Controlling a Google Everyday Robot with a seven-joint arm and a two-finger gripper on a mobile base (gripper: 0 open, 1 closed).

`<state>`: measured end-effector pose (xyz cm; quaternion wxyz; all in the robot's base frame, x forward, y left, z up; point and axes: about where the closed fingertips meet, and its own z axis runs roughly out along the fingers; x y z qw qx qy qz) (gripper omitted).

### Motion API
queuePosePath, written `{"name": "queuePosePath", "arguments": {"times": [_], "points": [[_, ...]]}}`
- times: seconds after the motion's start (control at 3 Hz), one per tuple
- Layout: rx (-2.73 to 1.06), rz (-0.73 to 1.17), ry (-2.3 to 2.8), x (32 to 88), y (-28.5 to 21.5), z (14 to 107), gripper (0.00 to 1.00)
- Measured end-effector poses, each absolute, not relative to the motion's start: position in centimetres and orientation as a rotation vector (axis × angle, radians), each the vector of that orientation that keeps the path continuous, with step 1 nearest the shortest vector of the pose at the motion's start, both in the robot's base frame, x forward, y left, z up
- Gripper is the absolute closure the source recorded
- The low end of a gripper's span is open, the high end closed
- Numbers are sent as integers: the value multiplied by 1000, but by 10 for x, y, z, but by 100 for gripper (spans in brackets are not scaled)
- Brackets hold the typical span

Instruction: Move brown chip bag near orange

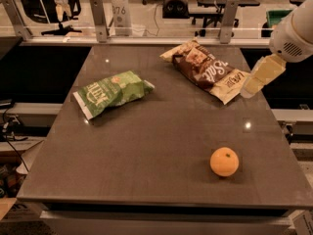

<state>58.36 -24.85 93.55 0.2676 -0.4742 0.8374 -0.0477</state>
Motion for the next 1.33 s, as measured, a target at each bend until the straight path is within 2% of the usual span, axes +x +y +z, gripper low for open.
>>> {"name": "queuePosePath", "arguments": {"times": [1.33], "points": [[-1147, 9, 2363, 673, -261, 850, 0]]}}
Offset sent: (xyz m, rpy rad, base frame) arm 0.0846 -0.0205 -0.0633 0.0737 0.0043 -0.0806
